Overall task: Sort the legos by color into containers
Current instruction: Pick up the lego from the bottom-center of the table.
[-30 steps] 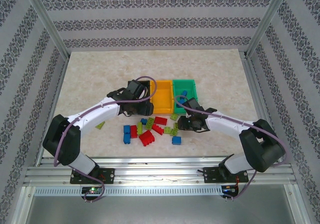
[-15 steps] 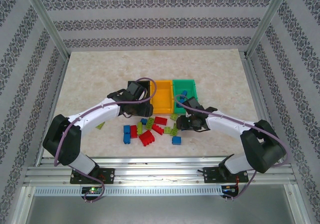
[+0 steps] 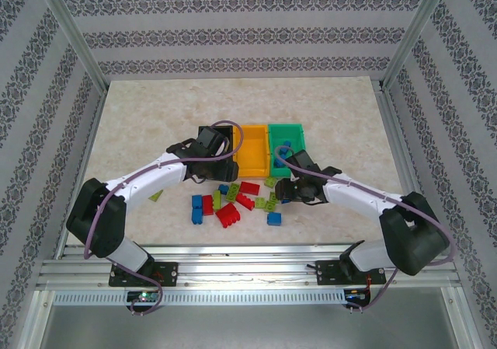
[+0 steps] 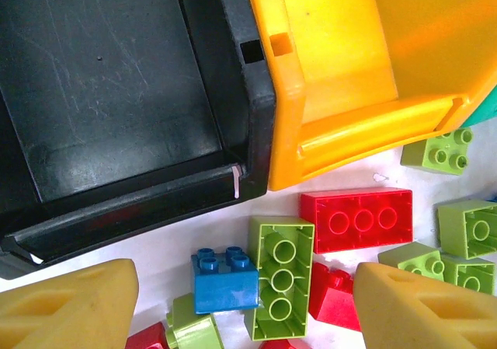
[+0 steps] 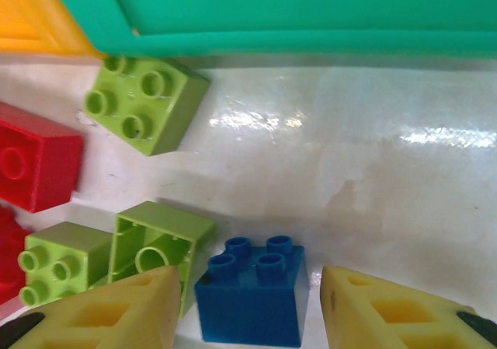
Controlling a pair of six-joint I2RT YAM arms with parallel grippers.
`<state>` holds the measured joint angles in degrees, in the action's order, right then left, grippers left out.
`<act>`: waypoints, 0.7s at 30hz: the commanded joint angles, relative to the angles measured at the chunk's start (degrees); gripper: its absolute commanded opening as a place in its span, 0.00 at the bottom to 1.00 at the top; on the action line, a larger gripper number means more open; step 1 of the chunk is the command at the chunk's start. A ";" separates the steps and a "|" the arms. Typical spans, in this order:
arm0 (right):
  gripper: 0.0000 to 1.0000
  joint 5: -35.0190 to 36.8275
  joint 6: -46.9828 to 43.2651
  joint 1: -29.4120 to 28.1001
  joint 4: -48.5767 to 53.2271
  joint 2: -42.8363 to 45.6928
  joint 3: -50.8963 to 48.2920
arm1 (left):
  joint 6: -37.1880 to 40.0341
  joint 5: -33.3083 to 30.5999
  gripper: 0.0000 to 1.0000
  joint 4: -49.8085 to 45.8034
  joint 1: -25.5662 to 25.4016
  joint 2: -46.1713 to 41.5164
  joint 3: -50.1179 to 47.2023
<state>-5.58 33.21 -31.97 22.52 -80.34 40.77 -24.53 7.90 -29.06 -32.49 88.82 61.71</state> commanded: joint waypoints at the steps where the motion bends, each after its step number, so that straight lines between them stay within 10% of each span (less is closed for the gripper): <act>1: 0.50 0.71 0.18 0.41 0.65 -0.61 -0.95 | -0.77 0.11 0.74 1.20 0.69 -0.13 -0.90; 21: 0.28 -0.74 -5.42 8.30 1.24 0.72 8.62 | 0.01 -0.50 0.74 -3.51 0.71 -3.13 -3.98</act>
<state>-5.93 30.70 -25.91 23.90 -80.40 44.93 -24.51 8.29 -29.39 -32.49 88.20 59.35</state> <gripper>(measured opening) 0.299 0.736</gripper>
